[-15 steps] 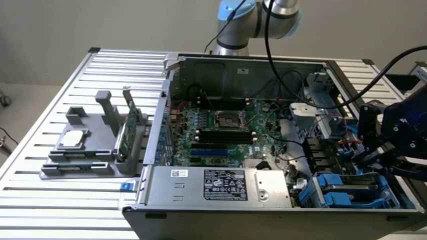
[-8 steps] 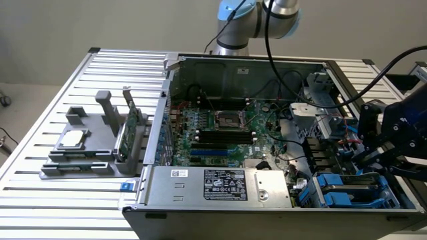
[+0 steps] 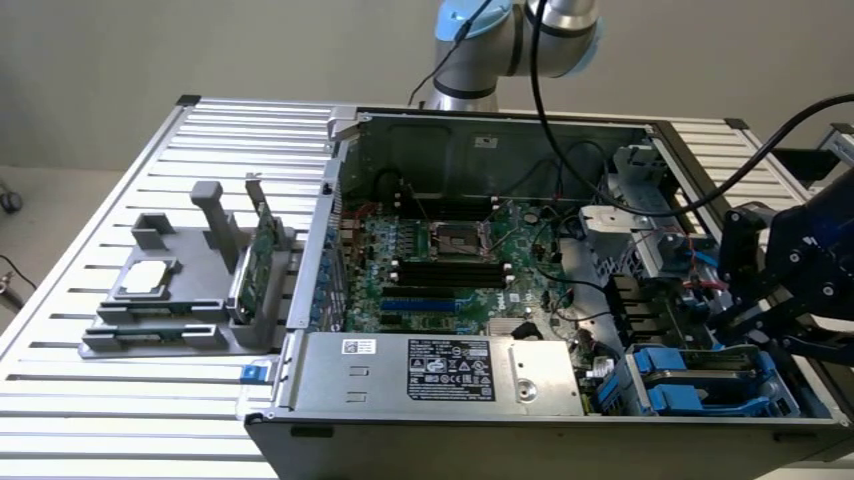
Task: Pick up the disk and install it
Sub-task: 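Insert the first disk wire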
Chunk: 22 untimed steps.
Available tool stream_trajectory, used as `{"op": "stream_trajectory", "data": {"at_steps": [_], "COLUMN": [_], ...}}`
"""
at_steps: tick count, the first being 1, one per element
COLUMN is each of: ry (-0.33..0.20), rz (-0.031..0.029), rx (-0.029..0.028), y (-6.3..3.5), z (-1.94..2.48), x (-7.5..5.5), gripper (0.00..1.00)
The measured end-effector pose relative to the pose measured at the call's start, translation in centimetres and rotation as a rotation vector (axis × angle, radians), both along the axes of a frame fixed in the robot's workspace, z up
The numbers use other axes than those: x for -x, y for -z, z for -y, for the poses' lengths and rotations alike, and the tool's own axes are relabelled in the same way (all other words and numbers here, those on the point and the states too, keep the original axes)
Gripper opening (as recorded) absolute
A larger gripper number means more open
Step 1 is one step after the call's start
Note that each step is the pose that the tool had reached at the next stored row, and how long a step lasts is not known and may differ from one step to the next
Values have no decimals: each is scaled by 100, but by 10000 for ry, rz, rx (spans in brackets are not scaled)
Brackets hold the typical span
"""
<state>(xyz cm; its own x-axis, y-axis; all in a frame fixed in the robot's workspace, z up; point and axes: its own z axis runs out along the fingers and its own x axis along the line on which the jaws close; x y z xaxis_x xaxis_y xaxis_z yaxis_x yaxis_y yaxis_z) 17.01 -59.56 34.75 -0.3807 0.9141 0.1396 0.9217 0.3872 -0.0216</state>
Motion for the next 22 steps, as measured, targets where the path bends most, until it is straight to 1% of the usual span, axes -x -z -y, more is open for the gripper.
{"op": "stream_trajectory", "data": {"at_steps": [2, 4, 7, 8, 9, 11, 18, 22], "ry": [144, 290, 537, 620, 711, 945, 2000, 2472], "rz": [0, -1, -1, -2, -3, -8, -32, -40], "rx": [134, 245, 392, 432, 458, 476, 485, 522], "y": [-1, -1, -5, -7, -9, -10, -12, -8], "z": [0, 0, 0, 0, 0, 1, -1, 1], "x": [0, 0, 0, 0, 0, 0, 0, 0], "gripper": [17, 17, 17, 17, 17, 17, 17, 17]}}
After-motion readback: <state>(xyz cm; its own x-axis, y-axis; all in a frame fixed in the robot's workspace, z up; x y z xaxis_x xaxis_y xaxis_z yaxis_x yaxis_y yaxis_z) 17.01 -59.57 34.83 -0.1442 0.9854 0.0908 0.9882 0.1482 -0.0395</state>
